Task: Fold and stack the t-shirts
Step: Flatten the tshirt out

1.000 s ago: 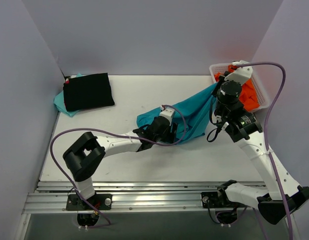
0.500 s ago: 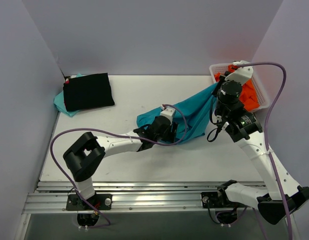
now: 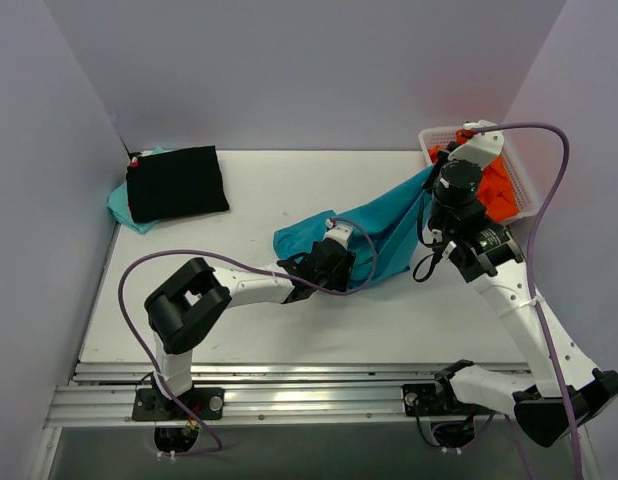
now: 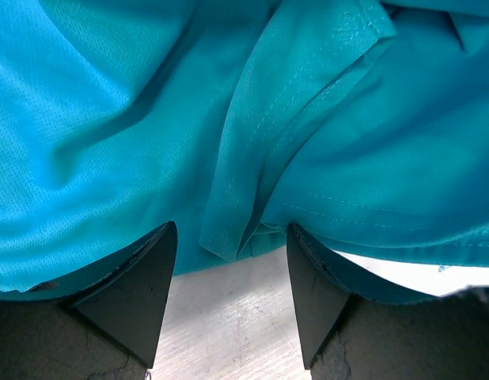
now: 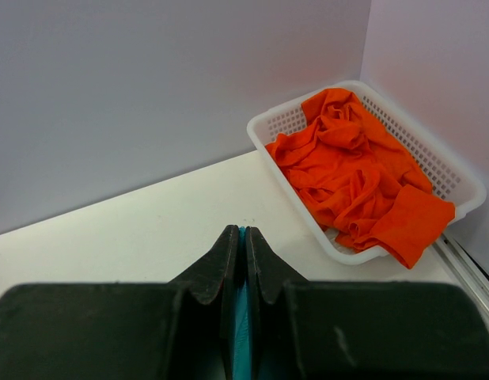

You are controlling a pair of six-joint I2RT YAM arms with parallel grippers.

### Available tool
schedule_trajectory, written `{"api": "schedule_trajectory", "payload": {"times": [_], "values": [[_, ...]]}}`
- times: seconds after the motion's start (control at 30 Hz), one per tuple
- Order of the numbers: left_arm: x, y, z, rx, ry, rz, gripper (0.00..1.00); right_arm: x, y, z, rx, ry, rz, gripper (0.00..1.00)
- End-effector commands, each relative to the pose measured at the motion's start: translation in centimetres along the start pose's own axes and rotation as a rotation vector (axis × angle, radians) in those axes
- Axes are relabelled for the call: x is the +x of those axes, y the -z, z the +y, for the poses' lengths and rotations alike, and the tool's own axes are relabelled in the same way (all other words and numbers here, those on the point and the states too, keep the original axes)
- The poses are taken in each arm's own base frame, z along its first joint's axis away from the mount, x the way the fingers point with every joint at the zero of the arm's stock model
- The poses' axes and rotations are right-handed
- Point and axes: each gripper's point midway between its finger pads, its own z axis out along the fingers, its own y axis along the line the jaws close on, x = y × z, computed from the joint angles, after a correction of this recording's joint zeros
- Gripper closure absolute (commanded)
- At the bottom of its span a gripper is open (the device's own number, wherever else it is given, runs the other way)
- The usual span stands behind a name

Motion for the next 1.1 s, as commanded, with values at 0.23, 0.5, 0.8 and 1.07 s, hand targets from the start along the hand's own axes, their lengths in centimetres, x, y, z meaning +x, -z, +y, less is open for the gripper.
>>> {"api": "schedule_trajectory", "payload": {"times": [0.23, 0.5, 0.8, 1.07], "values": [[-2.1, 0.4, -0.3, -0.014, 0.012, -0.06, 0.35, -0.2, -0.3, 0.1, -0.003, -0.018, -0.014, 1.0], [-1.4, 0.2, 0.0, -0.025, 0.006, -0.044, 0.39, 0.1, -0.5, 0.3, -0.007, -0.015, -0.007, 1.0], [-0.6, -0.2, 0.3, -0.037, 0.0, -0.022, 0.4, 0.1, -0.4, 0.3, -0.011, -0.019, -0.008, 1.0], [-0.1, -0.5, 0.6, -0.052, -0.004, -0.008, 0.43, 0.1, -0.4, 0.5, -0.017, -0.02, -0.006, 1.0]]}}
